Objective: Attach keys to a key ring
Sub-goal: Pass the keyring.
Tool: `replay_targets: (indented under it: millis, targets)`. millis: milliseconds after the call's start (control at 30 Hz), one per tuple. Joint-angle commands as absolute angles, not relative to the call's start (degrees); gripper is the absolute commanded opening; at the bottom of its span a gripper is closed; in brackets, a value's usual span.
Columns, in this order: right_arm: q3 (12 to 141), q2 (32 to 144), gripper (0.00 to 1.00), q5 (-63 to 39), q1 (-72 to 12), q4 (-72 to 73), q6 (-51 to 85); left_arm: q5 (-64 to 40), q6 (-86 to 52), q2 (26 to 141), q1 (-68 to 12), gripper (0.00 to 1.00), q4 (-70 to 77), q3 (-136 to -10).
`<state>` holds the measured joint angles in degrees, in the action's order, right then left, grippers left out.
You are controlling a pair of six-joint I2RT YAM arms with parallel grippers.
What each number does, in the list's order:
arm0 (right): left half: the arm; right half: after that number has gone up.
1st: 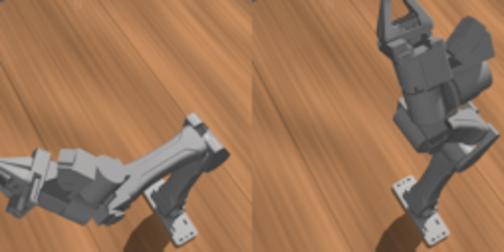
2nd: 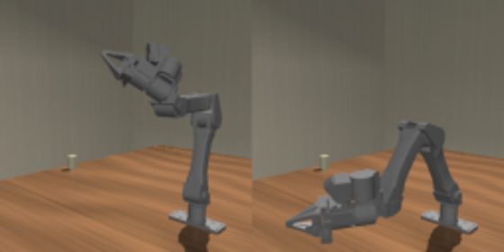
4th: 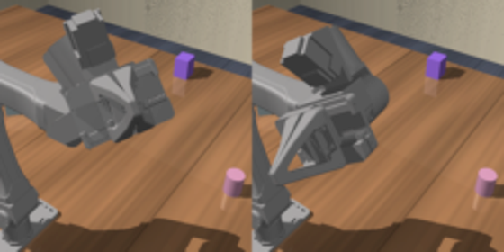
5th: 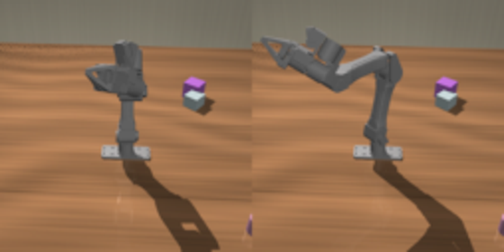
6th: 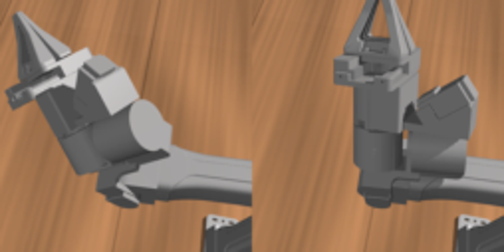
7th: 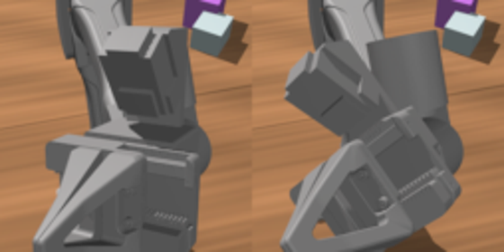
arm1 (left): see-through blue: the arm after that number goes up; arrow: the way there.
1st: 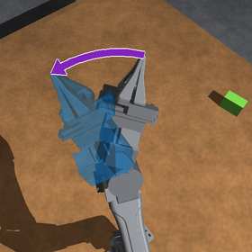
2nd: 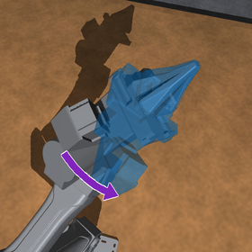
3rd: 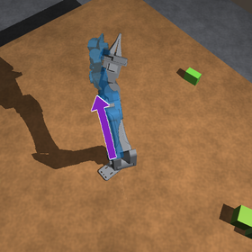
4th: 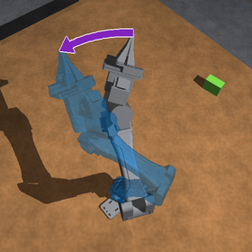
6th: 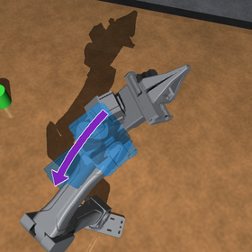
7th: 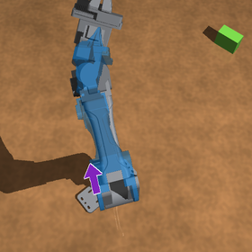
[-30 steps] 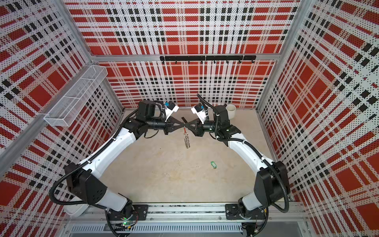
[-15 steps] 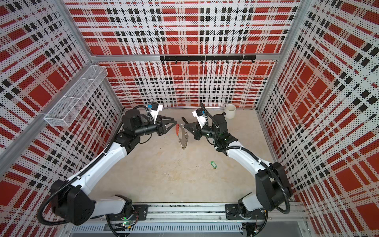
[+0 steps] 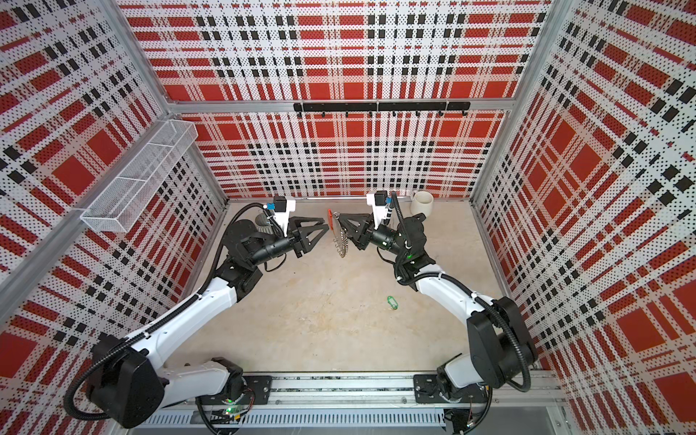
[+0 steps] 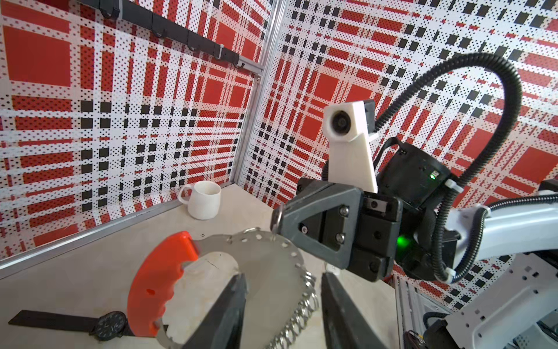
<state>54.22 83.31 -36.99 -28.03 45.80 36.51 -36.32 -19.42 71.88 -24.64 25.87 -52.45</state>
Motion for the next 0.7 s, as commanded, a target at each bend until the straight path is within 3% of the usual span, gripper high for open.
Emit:
replay_targets:
  millis: [0,433,667]
  targets:
    - [53.9,82.8,0.0,-37.4,-28.7,54.4,42.5,-35.4,-18.5,72.9,-24.6,0.44,30.0,-53.6]
    - [52.8,82.3,0.0,-37.6,-29.1,52.7,43.7,-31.7,-2.3,69.6,-26.8,0.4,33.9,-50.2]
    - [53.2,83.2,0.0,-38.3,-29.9,53.1,43.9,-33.1,-4.6,72.0,-27.0,0.36,38.3,-50.2]
